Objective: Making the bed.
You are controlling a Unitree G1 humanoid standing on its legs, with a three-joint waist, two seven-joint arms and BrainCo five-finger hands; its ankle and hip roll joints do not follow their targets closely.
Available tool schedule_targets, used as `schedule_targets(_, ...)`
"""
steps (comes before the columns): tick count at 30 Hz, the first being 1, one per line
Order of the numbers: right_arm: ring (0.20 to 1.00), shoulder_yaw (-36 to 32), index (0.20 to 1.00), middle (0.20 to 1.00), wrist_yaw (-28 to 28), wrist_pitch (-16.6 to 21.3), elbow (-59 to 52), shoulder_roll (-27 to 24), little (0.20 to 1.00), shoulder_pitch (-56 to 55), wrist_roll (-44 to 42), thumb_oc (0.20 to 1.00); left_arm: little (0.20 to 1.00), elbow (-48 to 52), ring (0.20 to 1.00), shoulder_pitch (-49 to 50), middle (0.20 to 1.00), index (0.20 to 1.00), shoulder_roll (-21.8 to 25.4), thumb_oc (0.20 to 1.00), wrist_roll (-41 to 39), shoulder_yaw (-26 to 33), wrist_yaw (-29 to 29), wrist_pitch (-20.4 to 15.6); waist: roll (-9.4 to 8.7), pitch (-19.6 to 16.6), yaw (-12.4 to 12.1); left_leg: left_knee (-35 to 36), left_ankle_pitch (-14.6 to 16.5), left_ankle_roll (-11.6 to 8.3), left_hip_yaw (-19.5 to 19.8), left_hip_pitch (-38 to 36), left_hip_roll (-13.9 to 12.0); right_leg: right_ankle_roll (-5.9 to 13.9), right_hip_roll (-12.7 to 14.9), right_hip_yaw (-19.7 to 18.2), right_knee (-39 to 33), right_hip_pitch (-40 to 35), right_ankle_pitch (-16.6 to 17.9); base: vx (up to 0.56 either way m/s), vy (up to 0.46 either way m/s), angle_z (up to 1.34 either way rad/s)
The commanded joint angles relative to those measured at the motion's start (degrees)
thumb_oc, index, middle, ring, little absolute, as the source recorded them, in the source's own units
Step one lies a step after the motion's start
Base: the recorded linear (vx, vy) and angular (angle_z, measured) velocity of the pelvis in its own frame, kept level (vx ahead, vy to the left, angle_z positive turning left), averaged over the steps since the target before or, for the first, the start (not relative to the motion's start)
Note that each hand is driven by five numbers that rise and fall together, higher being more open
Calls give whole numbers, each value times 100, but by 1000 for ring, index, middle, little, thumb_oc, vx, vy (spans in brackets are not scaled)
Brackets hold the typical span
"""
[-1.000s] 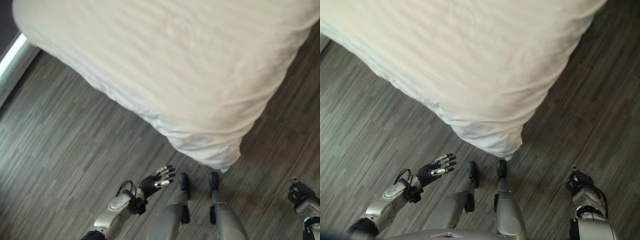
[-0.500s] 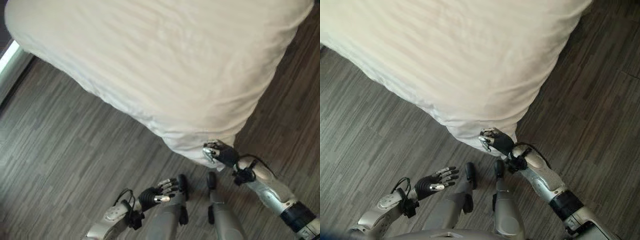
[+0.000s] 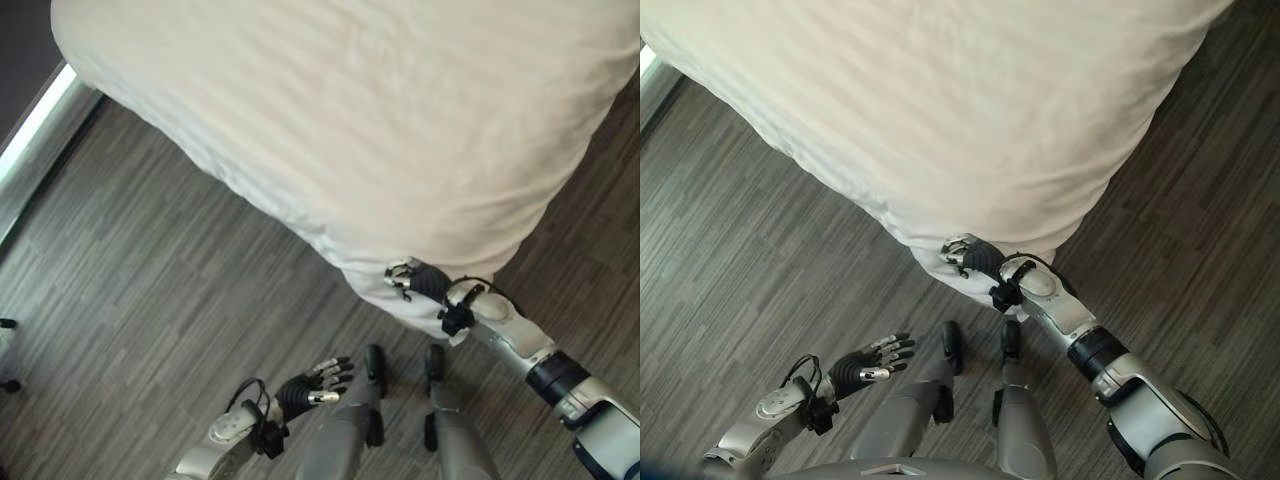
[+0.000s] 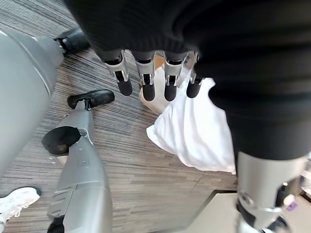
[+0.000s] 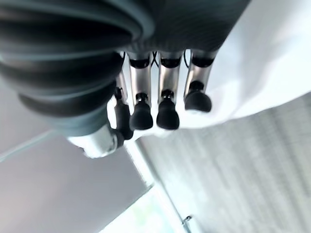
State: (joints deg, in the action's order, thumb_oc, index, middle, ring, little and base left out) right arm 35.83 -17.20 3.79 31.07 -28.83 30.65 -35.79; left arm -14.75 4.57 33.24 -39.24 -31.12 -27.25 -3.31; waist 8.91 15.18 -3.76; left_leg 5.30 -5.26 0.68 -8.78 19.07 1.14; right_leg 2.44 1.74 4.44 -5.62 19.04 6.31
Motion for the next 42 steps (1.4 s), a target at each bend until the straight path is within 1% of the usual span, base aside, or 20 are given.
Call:
schedule_targets(1,200,-195,200,200,293,128,489,236,200,168,327,200,1000,-11,1000,-187,1000,1000,-117,1000,25,-225,51,-162,-149,-88,-103,-30,-93,-508,144,-14,-137,671,544,107,62,226,435,18,-14,13)
schedule_targets(2,200,-479,200,200,390,64,1271,336,200,185,294,200,1000,-22,1000,-164,1000,1000,-125,1000,-18,-204,31,-120,-107,-59,-147,-30,-100,-508,166,15,-136,667,550,128,62,238,432,0,0,0)
schedule_targets(3,200,-481,200,200,385,68,1281,340,200,191,294,200,1000,-22,1000,-165,1000,1000,-122,1000,-19,-204,31,-120,-110,-64,-149,-30,-100,-508,166,22,-136,667,550,128,62,245,433,34,-1,2)
schedule_targets(4,200,-774,200,200,462,14,1821,399,200,187,231,200,1000,-29,1000,-155,1000,1000,-126,1000,-34,-172,16,-104,-69,-26,-178,-30,-89,-501,190,24,-132,668,546,135,62,241,424,0,0,0)
schedule_targets(11,200,-1320,200,200,553,12,2549,336,200,158,170,200,1000,-79,1000,-188,1000,1000,-180,1000,-22,-63,35,-93,-52,47,-205,-30,-98,-489,189,180,-113,681,545,109,62,403,455,11,0,2)
schedule_targets(16,200,-1648,200,200,810,13,3662,-25,200,443,700,200,1000,-36,1000,-288,1000,1000,-232,1000,34,-134,86,-97,-6,154,-232,-30,-95,-483,171,284,-98,692,535,67,62,523,485,5,7,-1)
schedule_targets(17,200,-1975,200,200,1052,19,4079,-304,200,457,794,200,1000,56,1000,-303,1000,1000,-207,1000,-13,-136,93,-95,27,214,-215,-30,-67,-488,163,287,-94,706,532,55,62,536,472,19,37,-2)
schedule_targets(20,200,-2173,200,200,1154,13,4291,-494,200,268,1022,200,1000,43,1000,-333,1000,1000,-221,1000,-18,-109,104,-107,23,249,-166,-30,-82,-486,159,321,-79,709,529,30,62,572,497,10,21,2)
schedule_targets(24,200,-2897,200,200,1448,-77,4648,-730,200,-699,1373,200,1000,12,1000,-302,1000,1000,-291,1000,30,7,126,-176,-68,262,68,-30,24,-460,174,154,-57,710,519,-5,62,427,438,37,20,-2)
schedule_targets(25,200,-2901,200,200,1448,-78,4645,-729,200,-700,1374,200,1000,12,1000,-305,1000,1000,-290,1000,30,7,127,-176,-74,256,67,-30,3,-460,172,174,-53,707,523,-8,62,447,455,28,17,-6)
schedule_targets(26,200,-3173,200,200,1464,-66,4710,-697,200,-1153,1413,200,1000,-25,1000,-333,1000,1000,-328,1000,10,54,130,-191,-144,221,208,-30,43,-447,156,93,-58,701,523,-25,62,376,438,17,10,-7)
schedule_targets(27,200,-3180,200,200,1466,-67,4701,-694,200,-1167,1415,200,1000,-26,1000,-332,1000,1000,-325,1000,10,48,129,-192,-146,220,205,-30,44,-447,156,87,-57,701,524,-24,62,370,436,60,19,-4)
schedule_targets(29,200,-3635,200,200,1535,-83,4772,-664,200,-1818,1404,200,1000,-55,1000,-353,1000,1000,-369,1000,-34,108,111,-194,-254,150,387,-30,101,-426,152,-76,-75,687,526,-42,62,224,389,39,5,-1)
schedule_targets(31,200,-3769,200,200,1564,-82,4743,-646,200,-2013,1377,200,1000,-63,1000,-326,1000,1000,-379,1000,-41,127,113,-196,-290,121,425,-30,121,-420,143,-140,-82,684,525,-39,62,168,375,26,0,-2)
schedule_targets(34,200,-4409,200,200,1825,218,3803,-516,200,-2608,778,200,1000,-210,1000,-235,1000,1000,-430,1000,-78,275,134,-181,-463,-33,633,-30,224,-402,87,-494,-141,679,496,-56,62,-151,277,57,-9,-5)
schedule_targets(37,200,-4596,200,200,1949,535,1743,-256,200,-3196,651,200,1000,-138,1000,-37,1000,1000,-393,1000,-166,437,162,-175,-573,-208,762,-30,259,-395,37,-792,-170,667,470,-72,62,-437,209,59,-10,-12)
schedule_targets(38,200,-4603,200,200,1960,523,1717,-245,200,-3214,659,200,1000,-133,1000,-33,1000,1000,-386,1000,-166,435,163,-173,-582,-215,760,-30,238,-395,36,-778,-166,664,474,-73,62,-423,225,44,0,-13)
schedule_targets(39,200,-4675,200,200,2022,645,982,-171,200,-3364,659,200,1000,-147,1000,21,1000,1000,-395,1000,-152,472,165,-168,-596,-283,806,-30,278,-394,25,-901,-179,657,459,-74,62,-546,181,70,-16,-3)
schedule_targets(40,200,-4834,200,200,2157,895,-347,75,200,-3587,731,200,1000,-205,1000,59,1000,1000,-462,1000,-96,497,179,-157,-638,-467,886,-30,294,-388,39,-1085,-199,631,437,-99,62,-731,141,110,-28,-1)
schedule_targets(42,200,-5006,200,200,2309,1036,-1354,239,200,-3713,880,200,1000,-218,1000,130,1000,1000,-512,1000,-9,547,221,-156,-653,-640,929,-30,328,-390,75,-1296,-221,614,415,-58,62,-976,60,75,-40,2)
